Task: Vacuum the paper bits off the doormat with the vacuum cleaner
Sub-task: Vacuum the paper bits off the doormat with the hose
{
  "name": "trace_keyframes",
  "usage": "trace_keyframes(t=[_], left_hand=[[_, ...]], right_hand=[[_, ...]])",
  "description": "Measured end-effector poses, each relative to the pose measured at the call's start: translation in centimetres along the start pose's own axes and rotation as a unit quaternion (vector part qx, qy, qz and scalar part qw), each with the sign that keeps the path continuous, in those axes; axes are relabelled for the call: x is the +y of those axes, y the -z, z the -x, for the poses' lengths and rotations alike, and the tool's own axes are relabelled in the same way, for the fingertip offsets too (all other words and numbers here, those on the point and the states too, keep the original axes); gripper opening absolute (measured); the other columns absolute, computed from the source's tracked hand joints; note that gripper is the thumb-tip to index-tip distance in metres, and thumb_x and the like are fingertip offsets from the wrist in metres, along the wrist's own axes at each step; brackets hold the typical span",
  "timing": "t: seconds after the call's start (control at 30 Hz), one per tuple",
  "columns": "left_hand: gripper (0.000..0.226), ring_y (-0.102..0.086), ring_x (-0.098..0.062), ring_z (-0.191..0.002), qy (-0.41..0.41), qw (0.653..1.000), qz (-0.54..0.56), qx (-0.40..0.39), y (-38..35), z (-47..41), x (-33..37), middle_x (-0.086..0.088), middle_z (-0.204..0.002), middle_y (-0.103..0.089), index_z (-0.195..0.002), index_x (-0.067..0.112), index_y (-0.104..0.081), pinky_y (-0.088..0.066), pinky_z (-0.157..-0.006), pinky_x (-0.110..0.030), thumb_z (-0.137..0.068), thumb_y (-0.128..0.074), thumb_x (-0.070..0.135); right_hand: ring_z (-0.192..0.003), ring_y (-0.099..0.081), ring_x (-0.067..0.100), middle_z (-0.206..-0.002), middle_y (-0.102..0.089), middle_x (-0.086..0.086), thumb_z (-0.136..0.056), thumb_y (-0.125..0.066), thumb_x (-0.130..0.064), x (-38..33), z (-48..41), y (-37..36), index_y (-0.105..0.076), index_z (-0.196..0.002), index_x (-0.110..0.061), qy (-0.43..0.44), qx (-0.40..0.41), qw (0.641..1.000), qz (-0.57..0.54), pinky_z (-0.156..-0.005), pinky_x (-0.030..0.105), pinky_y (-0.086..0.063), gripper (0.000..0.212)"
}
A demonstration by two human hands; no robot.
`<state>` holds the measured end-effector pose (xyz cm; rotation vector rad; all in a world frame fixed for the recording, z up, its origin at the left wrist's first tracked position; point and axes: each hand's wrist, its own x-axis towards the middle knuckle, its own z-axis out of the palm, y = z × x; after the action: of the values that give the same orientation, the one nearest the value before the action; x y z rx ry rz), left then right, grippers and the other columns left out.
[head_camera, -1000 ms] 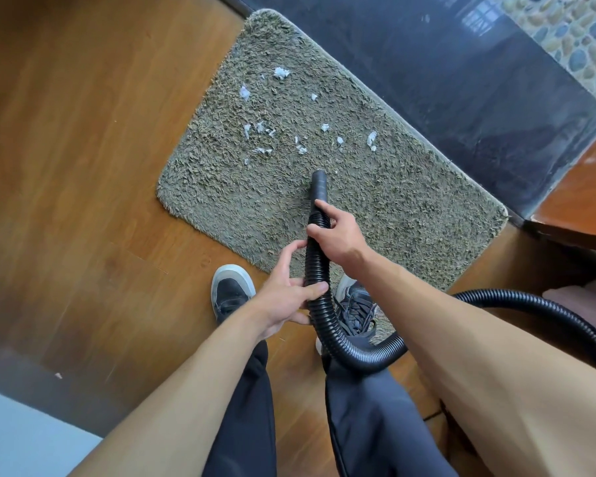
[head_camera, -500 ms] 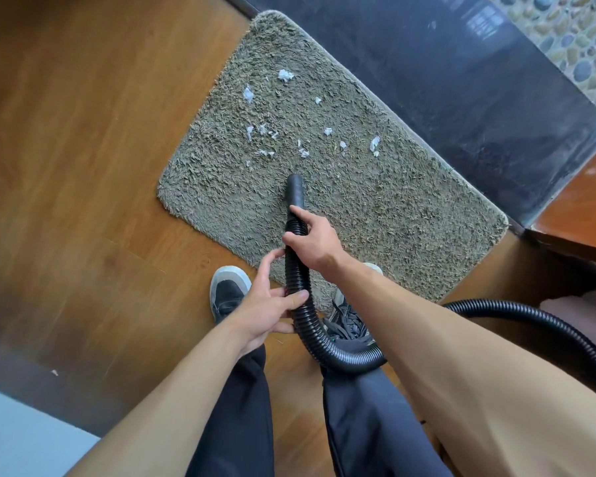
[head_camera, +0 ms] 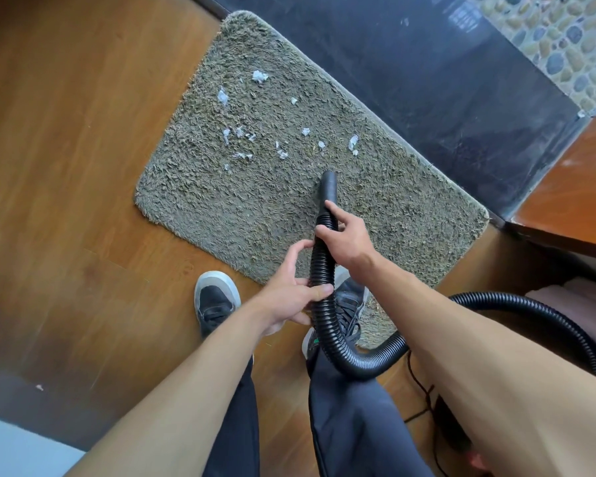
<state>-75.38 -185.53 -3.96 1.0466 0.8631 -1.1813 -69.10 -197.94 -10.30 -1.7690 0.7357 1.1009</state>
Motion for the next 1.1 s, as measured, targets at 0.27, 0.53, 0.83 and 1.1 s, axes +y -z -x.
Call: trace_keyframes(t=[0.27, 0.53, 0.83, 1.1], left_hand=[[0.076, -0.074, -0.018, -0.080, -0.013, 1.000, -0.019, 0.006, 0.5, -0.3, 1.3, -0.004, -0.095, -0.077, -0.137, 0.052, -0.028, -0.061, -0.067, -0.044, -0.093, -0.066, 0.004], [0.078, -0.074, -0.024, -0.083, -0.040, 0.997, 0.030, 0.051, 2.3, 0.0, 1.4, -0.008, -0.096, -0.077, -0.140, 0.052, -0.027, -0.059, -0.081, -0.056, -0.093, -0.066, 0.002], [0.076, -0.074, -0.022, -0.085, -0.035, 0.999, -0.020, 0.035, 1.3, -1.0, 3.0, -0.006, -0.101, -0.078, -0.136, 0.053, -0.028, -0.057, -0.085, -0.057, -0.093, -0.066, 0.003], [0.076, -0.074, -0.015, -0.076, -0.026, 0.998, -0.059, 0.018, -1.1, -1.7, 4.4, -0.007, -0.103, -0.076, -0.141, 0.049, -0.028, -0.057, -0.055, -0.034, -0.094, -0.065, 0.003]], right_hand=[[-0.089, -0.066, 0.019, -0.104, -0.064, 0.001, -0.089, -0.066, -0.013, -1.2, -0.4, 0.3, -0.043, -0.149, -0.025, -0.002, 0.007, 0.999, -0.044, -0.092, 0.046, -0.057, 0.065], [-0.100, -0.069, 0.023, -0.118, -0.068, 0.008, -0.081, -0.068, -0.021, -3.9, -1.5, -2.3, -0.046, -0.146, -0.028, 0.055, -0.016, 0.998, 0.024, -0.095, 0.044, -0.055, 0.069], [-0.099, -0.068, 0.024, -0.114, -0.067, 0.005, -0.075, -0.069, -0.027, -3.7, -2.5, -0.7, -0.048, -0.145, -0.030, 0.042, -0.012, 0.999, 0.003, -0.094, 0.047, -0.056, 0.072], [-0.099, -0.067, 0.023, -0.113, -0.065, 0.005, -0.086, -0.065, -0.013, -2.4, -2.5, 2.5, -0.045, -0.147, -0.026, 0.023, 0.018, 0.997, -0.074, -0.095, 0.049, -0.055, 0.066]])
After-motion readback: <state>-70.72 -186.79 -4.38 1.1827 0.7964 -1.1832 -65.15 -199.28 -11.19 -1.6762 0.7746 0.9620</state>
